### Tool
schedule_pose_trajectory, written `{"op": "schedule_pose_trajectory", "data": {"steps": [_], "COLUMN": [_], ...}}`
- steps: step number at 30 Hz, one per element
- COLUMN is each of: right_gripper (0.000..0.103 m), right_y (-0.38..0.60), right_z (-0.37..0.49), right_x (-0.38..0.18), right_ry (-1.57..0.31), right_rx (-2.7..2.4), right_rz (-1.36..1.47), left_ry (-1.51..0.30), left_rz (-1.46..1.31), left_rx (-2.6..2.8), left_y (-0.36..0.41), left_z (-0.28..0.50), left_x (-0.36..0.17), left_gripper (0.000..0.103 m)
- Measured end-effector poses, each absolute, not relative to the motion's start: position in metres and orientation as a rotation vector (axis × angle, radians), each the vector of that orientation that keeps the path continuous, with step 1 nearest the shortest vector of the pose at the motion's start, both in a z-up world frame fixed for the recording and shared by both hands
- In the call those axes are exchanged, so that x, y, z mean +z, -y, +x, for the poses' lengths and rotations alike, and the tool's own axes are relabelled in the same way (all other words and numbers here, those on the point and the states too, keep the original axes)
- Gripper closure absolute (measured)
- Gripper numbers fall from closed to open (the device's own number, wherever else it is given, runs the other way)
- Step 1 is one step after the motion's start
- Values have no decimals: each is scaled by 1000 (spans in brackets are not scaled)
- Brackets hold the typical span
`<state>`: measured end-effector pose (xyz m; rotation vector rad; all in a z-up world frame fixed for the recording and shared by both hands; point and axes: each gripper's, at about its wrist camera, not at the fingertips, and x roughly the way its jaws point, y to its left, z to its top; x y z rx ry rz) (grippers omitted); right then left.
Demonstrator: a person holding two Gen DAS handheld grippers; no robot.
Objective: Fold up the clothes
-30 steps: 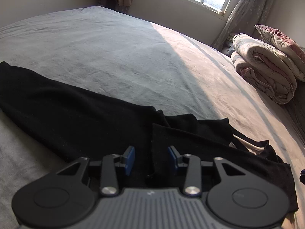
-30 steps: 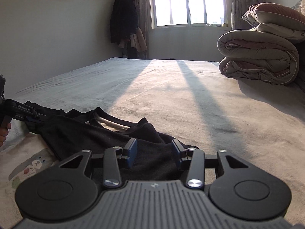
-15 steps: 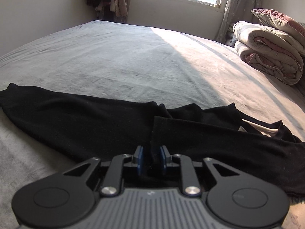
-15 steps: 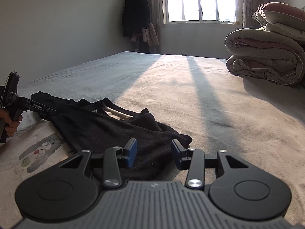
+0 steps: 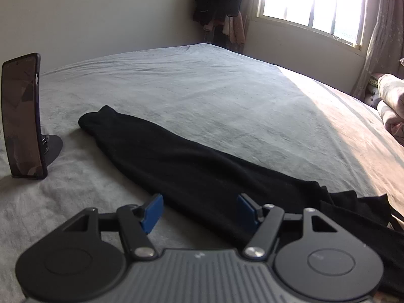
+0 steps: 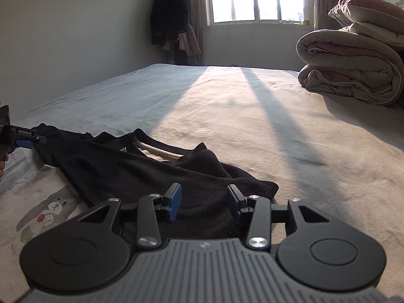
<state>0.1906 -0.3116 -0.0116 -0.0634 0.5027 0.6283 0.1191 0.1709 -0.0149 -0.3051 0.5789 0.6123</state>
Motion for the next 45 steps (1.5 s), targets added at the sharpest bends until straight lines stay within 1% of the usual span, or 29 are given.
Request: {"op": "schedule_pose_trajectory", "data": {"steps": [5,10,11,12,13,18,19,20,21,27,34,39,45], "right_gripper": [58,58,58,58,58,58,58,58,58,58,58,58,58], "right_y": [295,290,289,288,287,282,281,280,279,275,272,272,273], "right_z": [184,184,185,185,185,184,184,184,183,179,178,178,178], "right_x": [-12,-16,-16,-17,-18,-21,-22,-22,-23,-19,-18,-18,-18], "right_ry": [-495,-503,-505,-506,-507,-512,-513,-514,-516,-511,-515,-513,-507], "right_rx": [673,669,668,667,666,676,677,676,676,707,714,712,707], "right_rz": [-78,-81,-81,-82,-83,-94,-97,-99,-100,-74,-69,-69,-71], "left_ry": [-516,-446,-425,-411,-410,-411,-420,-428,-435,-308,-157,-75,-11], "left_rz": [-368,-479,-492,-505,-516,-539,-536,-532,-532,-493,-421,-406,-400], "left_rx": [761,793,790,788,786,801,810,819,823,800,675,557,432], "left_y": [-218,-250,-254,-258,-262,-276,-276,-277,-277,-259,-224,-190,-151], "left_z": [103,100,100,102,105,125,128,131,133,121,110,105,103], "left_x": [-23,-36,-37,-37,-38,-40,-39,-37,-36,-11,38,69,94], "left_gripper": [37,40,44,52,54,55,59,80,96,97,97,97,97]}}
